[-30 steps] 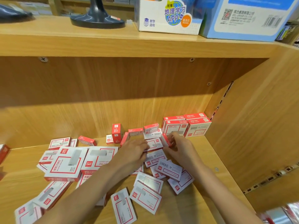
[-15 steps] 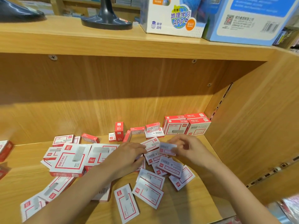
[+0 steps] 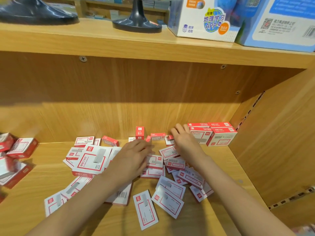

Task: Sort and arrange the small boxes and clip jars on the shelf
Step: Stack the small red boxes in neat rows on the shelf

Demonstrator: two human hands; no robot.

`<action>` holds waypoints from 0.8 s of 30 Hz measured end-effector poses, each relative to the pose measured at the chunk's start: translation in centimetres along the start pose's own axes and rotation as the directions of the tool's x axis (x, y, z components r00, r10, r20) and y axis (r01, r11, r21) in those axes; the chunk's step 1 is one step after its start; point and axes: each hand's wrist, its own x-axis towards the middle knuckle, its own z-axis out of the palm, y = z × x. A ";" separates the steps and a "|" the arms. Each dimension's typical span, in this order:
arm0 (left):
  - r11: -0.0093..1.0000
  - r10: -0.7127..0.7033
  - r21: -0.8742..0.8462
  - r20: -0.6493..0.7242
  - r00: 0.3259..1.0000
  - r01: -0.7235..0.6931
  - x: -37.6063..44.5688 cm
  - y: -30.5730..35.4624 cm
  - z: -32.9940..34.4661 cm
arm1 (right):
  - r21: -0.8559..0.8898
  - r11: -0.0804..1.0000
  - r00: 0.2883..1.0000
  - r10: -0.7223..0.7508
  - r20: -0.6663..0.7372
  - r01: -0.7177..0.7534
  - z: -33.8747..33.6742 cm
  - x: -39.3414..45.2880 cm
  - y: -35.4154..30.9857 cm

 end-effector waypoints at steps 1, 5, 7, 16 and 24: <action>1.000 -0.023 -0.002 0.033 0.999 0.023 -0.2 -0.2 0.0 | -0.010 1.000 1.000 0.003 0.000 -0.003 0.1 0.2 -0.1; 0.995 -0.076 -0.056 0.059 0.995 0.080 -0.8 -0.5 0.0 | 0.150 0.987 0.996 0.074 -0.057 -0.065 -1.1 -0.2 -0.2; 0.989 -0.102 -0.101 0.053 0.993 0.106 -0.7 -0.7 0.0 | 0.345 0.925 0.978 0.195 -0.078 -0.157 -2.7 -0.5 -0.3; 0.984 -0.113 -0.123 0.146 0.983 0.132 -0.4 -0.8 0.0 | 0.402 0.871 0.931 0.149 0.334 -0.283 -3.2 -4.4 -1.9; 0.989 -0.140 -0.009 0.241 0.960 0.146 -0.1 -0.2 0.0 | 0.374 0.911 0.892 -0.017 0.452 -0.172 -3.5 -5.5 -0.9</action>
